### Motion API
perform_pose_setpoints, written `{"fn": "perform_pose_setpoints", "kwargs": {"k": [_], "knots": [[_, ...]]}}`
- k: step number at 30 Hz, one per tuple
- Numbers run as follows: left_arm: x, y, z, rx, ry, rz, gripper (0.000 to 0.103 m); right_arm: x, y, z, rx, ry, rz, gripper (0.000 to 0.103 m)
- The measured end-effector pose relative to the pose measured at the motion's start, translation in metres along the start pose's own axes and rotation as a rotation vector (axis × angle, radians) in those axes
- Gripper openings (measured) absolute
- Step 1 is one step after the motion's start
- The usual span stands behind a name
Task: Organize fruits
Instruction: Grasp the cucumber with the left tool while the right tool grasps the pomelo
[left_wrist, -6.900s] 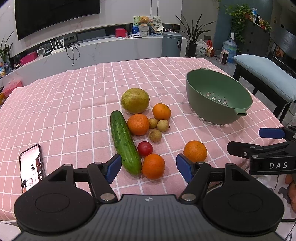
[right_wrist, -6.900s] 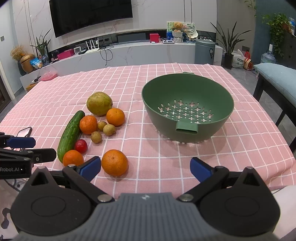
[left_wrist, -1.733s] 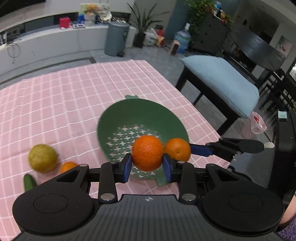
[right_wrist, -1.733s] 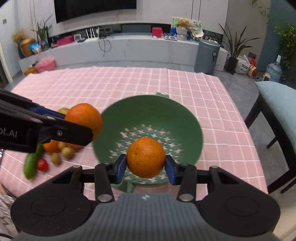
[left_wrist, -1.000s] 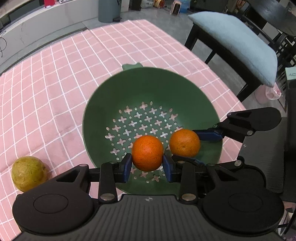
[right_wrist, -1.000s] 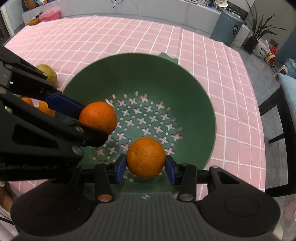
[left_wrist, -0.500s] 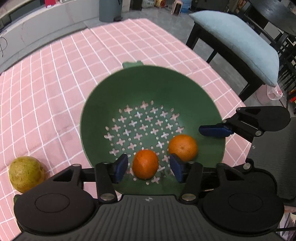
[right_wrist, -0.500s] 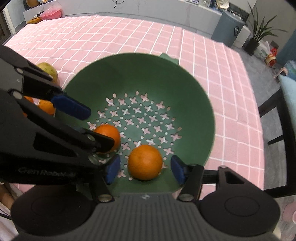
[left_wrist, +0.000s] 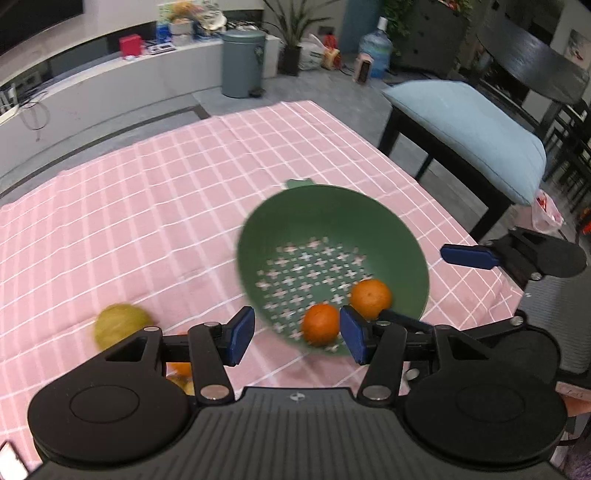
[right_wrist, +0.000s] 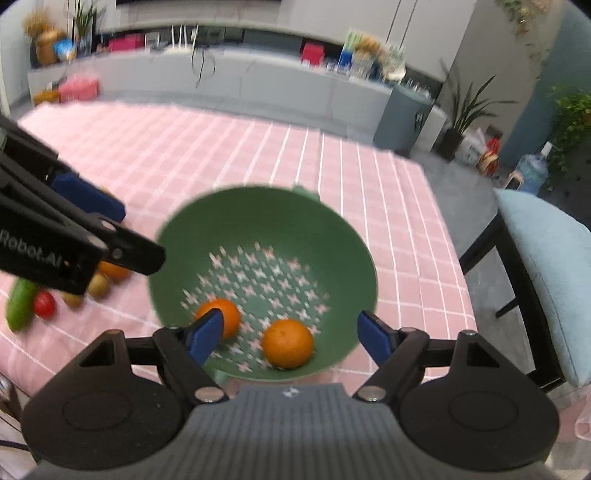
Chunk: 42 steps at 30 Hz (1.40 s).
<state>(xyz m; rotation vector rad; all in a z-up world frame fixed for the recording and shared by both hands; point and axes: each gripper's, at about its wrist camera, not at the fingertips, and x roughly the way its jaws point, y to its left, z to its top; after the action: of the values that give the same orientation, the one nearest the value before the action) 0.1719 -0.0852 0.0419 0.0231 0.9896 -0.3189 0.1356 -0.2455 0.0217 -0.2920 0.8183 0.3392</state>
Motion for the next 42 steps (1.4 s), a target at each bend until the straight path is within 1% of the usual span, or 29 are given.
{"fn": "perform_pose_setpoints", "kwargs": {"k": [4, 6, 9, 12, 16, 19, 20, 22, 23, 26, 28, 30, 33, 37, 39, 42], "knots": [[-0.022, 0.022, -0.014, -0.033, -0.014, 0.017, 0.063, -0.02, 0.015, -0.004, 0.034, -0.097, 0.044, 0.076], [-0.03, 0.039, -0.021, -0.074, -0.012, 0.021, 0.063, -0.025, 0.025, -0.003, 0.026, -0.135, 0.064, 0.076], [-0.037, 0.067, -0.035, -0.146, -0.007, 0.04, 0.062, -0.027, 0.043, -0.001, 0.007, -0.168, 0.099, 0.076], [-0.038, 0.096, -0.05, -0.21, 0.001, 0.087, 0.062, -0.026, 0.059, 0.003, -0.013, -0.181, 0.134, 0.076], [-0.035, 0.131, -0.07, -0.291, 0.012, 0.102, 0.062, -0.02, 0.082, 0.009, -0.058, -0.194, 0.166, 0.075], [-0.027, 0.157, -0.086, -0.368, 0.03, 0.122, 0.062, -0.013, 0.1, 0.014, -0.11, -0.193, 0.189, 0.069], [-0.024, 0.162, -0.09, -0.385, 0.033, 0.123, 0.062, -0.011, 0.104, 0.015, -0.122, -0.189, 0.195, 0.068], [-0.017, 0.169, -0.098, -0.414, 0.035, 0.096, 0.062, -0.004, 0.113, 0.017, -0.144, -0.178, 0.207, 0.067], [-0.015, 0.171, -0.101, -0.426, 0.036, 0.084, 0.062, 0.001, 0.118, 0.018, -0.153, -0.17, 0.213, 0.064], [-0.004, 0.173, -0.106, -0.421, 0.056, 0.062, 0.062, 0.014, 0.129, 0.022, -0.165, -0.148, 0.229, 0.062], [0.006, 0.173, -0.107, -0.412, 0.085, 0.063, 0.062, 0.022, 0.135, 0.025, -0.174, -0.144, 0.239, 0.061], [0.014, 0.175, -0.11, -0.42, 0.121, 0.058, 0.062, 0.028, 0.14, 0.028, -0.187, -0.137, 0.249, 0.061], [0.025, 0.176, -0.114, -0.431, 0.154, 0.042, 0.062, 0.036, 0.144, 0.03, -0.203, -0.122, 0.257, 0.061], [0.036, 0.17, -0.116, -0.399, 0.186, 0.035, 0.062, 0.046, 0.147, 0.034, -0.225, -0.119, 0.281, 0.061], [0.04, 0.168, -0.116, -0.383, 0.2, 0.046, 0.058, 0.051, 0.152, 0.036, -0.247, -0.122, 0.285, 0.061], [0.043, 0.168, -0.117, -0.379, 0.2, 0.031, 0.052, 0.059, 0.16, 0.039, -0.288, -0.124, 0.295, 0.061]]}}
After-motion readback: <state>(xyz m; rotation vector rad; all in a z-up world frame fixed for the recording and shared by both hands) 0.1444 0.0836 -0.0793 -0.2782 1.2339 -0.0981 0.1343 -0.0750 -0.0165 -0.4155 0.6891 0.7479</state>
